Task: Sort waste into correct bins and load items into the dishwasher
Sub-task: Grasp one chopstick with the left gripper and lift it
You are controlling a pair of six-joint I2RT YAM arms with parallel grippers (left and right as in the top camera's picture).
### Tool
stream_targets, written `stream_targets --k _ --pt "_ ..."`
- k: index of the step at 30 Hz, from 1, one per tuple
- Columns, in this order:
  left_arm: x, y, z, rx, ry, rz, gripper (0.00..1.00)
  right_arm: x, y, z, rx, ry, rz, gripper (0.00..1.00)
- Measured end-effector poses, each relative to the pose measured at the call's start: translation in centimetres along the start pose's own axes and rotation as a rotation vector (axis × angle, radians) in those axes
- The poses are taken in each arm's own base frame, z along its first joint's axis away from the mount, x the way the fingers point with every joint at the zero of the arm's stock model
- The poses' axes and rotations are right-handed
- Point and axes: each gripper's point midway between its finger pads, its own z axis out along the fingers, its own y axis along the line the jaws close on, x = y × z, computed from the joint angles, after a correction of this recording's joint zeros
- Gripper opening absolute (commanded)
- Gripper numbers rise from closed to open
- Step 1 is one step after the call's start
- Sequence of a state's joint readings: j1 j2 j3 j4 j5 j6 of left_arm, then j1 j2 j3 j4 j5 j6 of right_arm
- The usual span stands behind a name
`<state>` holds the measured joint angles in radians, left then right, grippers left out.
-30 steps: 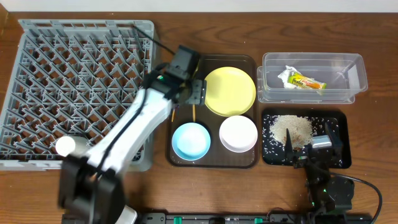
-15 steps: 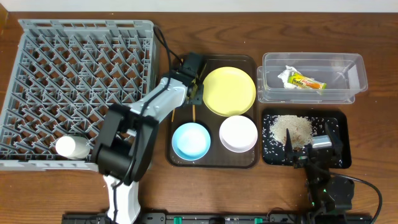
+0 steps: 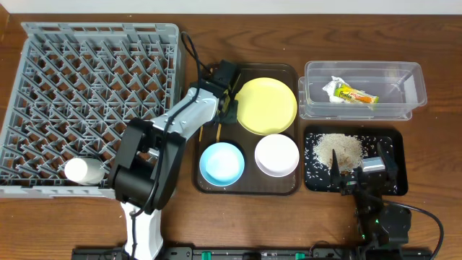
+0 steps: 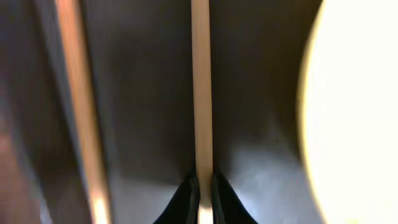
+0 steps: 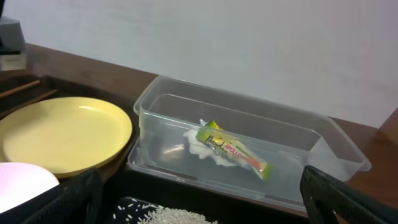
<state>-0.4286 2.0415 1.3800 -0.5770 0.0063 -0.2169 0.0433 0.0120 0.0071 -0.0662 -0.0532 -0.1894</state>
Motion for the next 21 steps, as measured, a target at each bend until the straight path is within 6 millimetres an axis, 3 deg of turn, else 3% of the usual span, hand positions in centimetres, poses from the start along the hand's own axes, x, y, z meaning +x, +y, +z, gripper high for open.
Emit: stream_targets --k 4,9,11,14,21 --pt "-0.6 1.2 -3.8 0.012 -0.034 -0.026 0.08 0.0 0.0 0.0 0.0 0.0 0.0 0.99" --pt "-2.9 4.7 -13.3 0.021 -0.209 -0.054 0.08 0.0 0.0 0.0 0.0 0.0 0.0 0.99" --pt "-3.2 6.6 -15.6 -0.012 -0.249 -0.071 0.08 0.0 0.0 0.0 0.0 0.0 0.0 0.99" --pt "-2.5 9.5 -16.2 -0.077 -0.236 -0.108 0.08 0.0 0.0 0.0 0.0 0.0 0.0 0.99" --pt "-0.8 12.9 -12.4 -0.157 -0.108 -0.135 0.14 0.0 0.0 0.0 0.0 0.0 0.0 0.99"
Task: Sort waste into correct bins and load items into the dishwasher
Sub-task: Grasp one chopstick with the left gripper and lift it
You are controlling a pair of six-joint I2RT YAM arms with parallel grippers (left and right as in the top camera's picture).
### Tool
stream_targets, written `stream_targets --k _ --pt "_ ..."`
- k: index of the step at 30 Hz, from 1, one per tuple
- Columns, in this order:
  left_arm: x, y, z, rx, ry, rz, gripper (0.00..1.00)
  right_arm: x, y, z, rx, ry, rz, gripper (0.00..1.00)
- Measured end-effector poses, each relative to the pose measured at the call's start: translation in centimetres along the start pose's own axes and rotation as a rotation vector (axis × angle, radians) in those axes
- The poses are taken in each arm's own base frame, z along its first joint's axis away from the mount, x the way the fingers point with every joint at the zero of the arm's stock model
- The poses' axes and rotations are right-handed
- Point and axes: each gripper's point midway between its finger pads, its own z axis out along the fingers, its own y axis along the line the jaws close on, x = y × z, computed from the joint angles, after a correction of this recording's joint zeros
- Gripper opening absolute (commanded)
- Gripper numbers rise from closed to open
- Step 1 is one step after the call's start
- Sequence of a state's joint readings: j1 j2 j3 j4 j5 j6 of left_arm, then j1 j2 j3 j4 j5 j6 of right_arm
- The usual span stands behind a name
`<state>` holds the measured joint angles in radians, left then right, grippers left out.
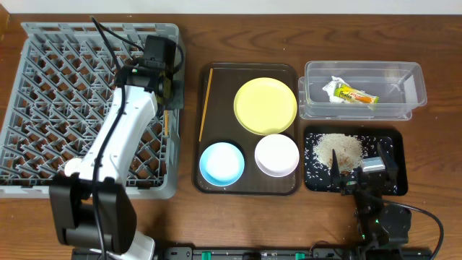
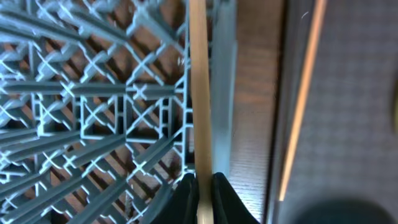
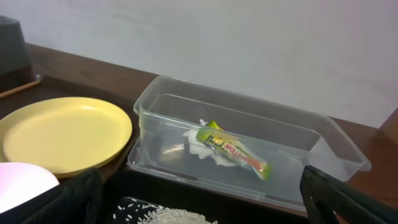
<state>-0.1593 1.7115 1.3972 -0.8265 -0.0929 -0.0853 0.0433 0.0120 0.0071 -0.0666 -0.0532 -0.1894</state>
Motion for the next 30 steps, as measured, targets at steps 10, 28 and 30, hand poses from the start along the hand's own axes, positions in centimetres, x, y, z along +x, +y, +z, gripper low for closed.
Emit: stream_targets --k 10,28,30 --pt "0.3 -1.2 0.2 0.048 0.013 0.045 0.52 0.0 0.0 0.0 0.0 0.0 0.0 0.99" --pt "1.3 -11.2 9.8 0.17 0.06 0.207 0.47 0.0 0.0 0.0 0.0 0.0 0.0 0.99" --pt "1.6 -11.2 10.8 0.162 0.072 0.208 0.47 0.0 0.0 0.0 0.0 0.0 0.0 0.99"
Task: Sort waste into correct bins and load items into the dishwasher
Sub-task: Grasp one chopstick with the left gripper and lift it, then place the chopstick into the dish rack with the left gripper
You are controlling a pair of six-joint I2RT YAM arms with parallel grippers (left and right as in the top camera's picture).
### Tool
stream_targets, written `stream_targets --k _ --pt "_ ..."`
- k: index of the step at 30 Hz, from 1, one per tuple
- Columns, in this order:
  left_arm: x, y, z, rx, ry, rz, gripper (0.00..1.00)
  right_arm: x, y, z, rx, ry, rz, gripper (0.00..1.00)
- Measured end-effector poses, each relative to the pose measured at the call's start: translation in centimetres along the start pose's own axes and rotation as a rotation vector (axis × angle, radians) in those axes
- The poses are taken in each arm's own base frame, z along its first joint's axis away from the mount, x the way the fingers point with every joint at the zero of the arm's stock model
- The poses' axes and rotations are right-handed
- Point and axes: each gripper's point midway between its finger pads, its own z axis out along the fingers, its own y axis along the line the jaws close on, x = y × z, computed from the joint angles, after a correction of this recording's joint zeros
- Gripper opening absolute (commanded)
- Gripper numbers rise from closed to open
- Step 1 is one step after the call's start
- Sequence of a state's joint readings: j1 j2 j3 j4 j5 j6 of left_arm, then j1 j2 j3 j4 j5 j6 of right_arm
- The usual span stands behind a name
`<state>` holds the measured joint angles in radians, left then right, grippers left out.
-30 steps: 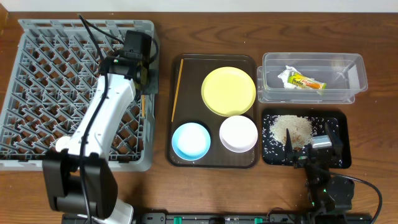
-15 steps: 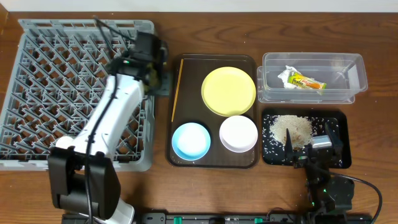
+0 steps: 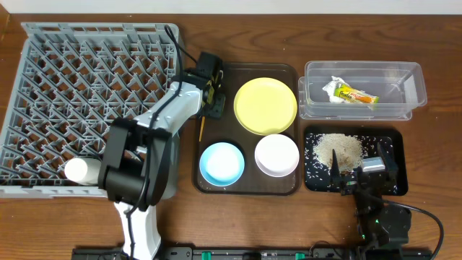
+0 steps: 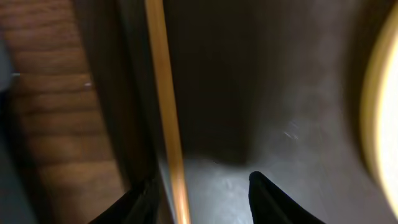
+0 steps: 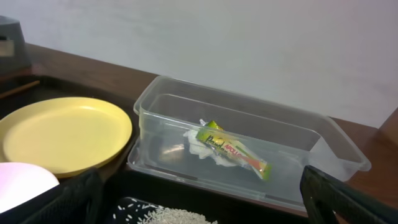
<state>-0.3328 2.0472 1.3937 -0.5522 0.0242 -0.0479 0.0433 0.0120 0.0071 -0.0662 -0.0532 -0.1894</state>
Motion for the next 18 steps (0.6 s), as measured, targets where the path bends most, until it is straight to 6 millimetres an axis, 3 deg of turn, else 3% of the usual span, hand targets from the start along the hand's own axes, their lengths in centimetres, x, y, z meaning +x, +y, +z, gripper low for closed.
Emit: stream_targets --k 7,12,18 --pt "0.2 -0.5 0.7 0.024 0.013 -0.009 0.31 0.0 0.0 0.0 0.0 0.0 0.0 0.99" --pt "0.9 -1.5 0.6 0.092 0.042 -0.025 0.08 0.0 0.0 0.0 0.0 0.0 0.0 0.99" --pt "2.1 -2.4 0.0 0.153 0.098 -0.039 0.08 0.0 0.0 0.0 0.0 0.0 0.0 0.99"
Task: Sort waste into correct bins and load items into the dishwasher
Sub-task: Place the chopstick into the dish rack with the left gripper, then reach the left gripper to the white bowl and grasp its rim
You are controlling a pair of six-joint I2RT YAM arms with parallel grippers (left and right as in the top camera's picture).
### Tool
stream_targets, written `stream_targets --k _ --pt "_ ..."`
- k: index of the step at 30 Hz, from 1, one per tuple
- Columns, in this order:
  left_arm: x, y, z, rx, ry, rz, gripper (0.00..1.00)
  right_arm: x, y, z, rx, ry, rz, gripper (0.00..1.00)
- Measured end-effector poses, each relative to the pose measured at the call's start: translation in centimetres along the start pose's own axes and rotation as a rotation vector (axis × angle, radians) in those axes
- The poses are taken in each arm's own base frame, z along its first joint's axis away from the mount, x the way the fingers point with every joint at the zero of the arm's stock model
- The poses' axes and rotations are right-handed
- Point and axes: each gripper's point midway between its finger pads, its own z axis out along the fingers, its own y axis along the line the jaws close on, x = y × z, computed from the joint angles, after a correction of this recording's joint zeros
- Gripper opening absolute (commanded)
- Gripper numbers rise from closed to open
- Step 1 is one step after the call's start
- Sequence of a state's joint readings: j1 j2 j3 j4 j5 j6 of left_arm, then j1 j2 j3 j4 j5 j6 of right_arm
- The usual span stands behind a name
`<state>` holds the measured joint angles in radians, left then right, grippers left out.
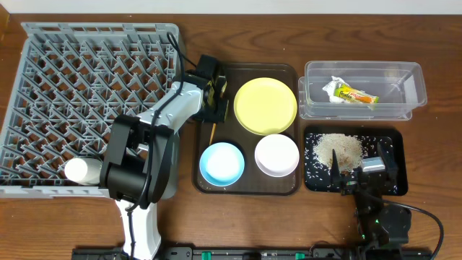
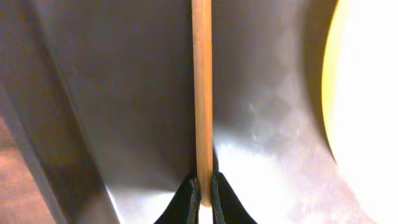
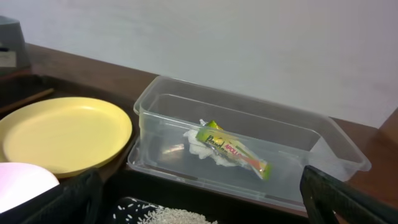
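In the left wrist view a wooden chopstick (image 2: pixel 201 93) runs straight up from my left gripper (image 2: pixel 202 190), which is shut on its near end. It lies on the brown tray (image 2: pixel 124 87), left of the yellow plate (image 2: pixel 367 93). From overhead, the left gripper (image 1: pixel 214 114) is over the tray's left side and the chopstick (image 1: pixel 212 133) sticks out below it. The grey dish rack (image 1: pixel 72 87) stands to the left. My right gripper (image 1: pixel 364 177) rests open over the black rice tray (image 1: pixel 390 180), holding nothing.
On the brown tray (image 1: pixel 245 191) sit the yellow plate (image 1: pixel 266 105), a blue bowl (image 1: pixel 221 162) and a white bowl (image 1: pixel 276 154). A white cup (image 1: pixel 81 170) lies in the rack's front left corner. A clear bin (image 1: pixel 411 90) holds a wrapper (image 1: pixel 350 94).
My left gripper was open beside the chopstick on the tray's left side. It is now shut on that chopstick's end. The right arm has not moved.
My left gripper was shut on one of two chopsticks in the tray. Then it held that chopstick over the rack's right edge, with one left in the tray. Then it was back over the tray, open and empty, and now grips the second chopstick.
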<state>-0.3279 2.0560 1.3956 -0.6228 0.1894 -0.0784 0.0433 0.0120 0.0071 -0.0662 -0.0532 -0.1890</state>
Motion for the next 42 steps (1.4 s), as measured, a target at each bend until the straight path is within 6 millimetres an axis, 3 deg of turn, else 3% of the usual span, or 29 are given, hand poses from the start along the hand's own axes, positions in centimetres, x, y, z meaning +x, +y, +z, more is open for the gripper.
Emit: stream_targets --k 4,8,10,13,16,20,21,23,25,30,33,39,42 --pt "-0.2 0.0 -2.6 0.019 -0.026 -0.013 0.08 0.0 0.0 0.0 0.0 0.0 0.0 0.99" --pt "-1.5 1.2 -9.3 0.001 -0.158 -0.039 0.08 0.0 0.0 0.0 0.0 0.0 0.0 0.99" --pt "-1.3 2.6 -13.2 -0.054 -0.219 -0.061 0.08 0.0 0.0 0.0 0.0 0.0 0.0 0.99" --pt "-0.2 5.1 -16.9 -0.166 -0.252 -0.098 0.08 0.0 0.0 0.0 0.0 0.0 0.0 0.99" --pt "1.1 7.4 -17.7 -0.262 -0.223 -0.13 0.08 0.0 0.0 0.0 0.0 0.0 0.0 0.99" --pt "2.8 9.7 -15.6 -0.329 -0.149 -0.164 0.09 0.0 0.0 0.0 0.0 0.0 0.0 0.99" --pt "3.4 10.2 -15.0 -0.341 -0.122 -0.172 0.16 0.0 0.0 0.0 0.0 0.0 0.0 0.99" --pt "4.0 11.0 -14.3 -0.358 -0.094 -0.184 0.45 0.0 0.0 0.0 0.0 0.0 0.0 0.99" --pt "4.2 11.2 -14.3 -0.364 -0.087 -0.188 0.5 0.0 0.0 0.0 0.0 0.0 0.0 0.99" --pt "4.9 10.2 -15.0 -0.352 -0.067 -0.17 0.5 0.0 0.0 0.0 0.0 0.0 0.0 0.99" --pt "4.4 8.4 -16.5 -0.32 -0.116 -0.139 0.5 0.0 0.0 0.0 0.0 0.0 0.0 0.99" --pt "3.6 1.5 -20.6 -0.127 -0.266 -0.093 0.45 0.0 0.0 0.0 0.0 0.0 0.0 0.99" --pt "4.2 -1.9 -20.6 -0.051 -0.26 -0.085 0.42 0.0 0.0 0.0 0.0 0.0 0.0 0.99"
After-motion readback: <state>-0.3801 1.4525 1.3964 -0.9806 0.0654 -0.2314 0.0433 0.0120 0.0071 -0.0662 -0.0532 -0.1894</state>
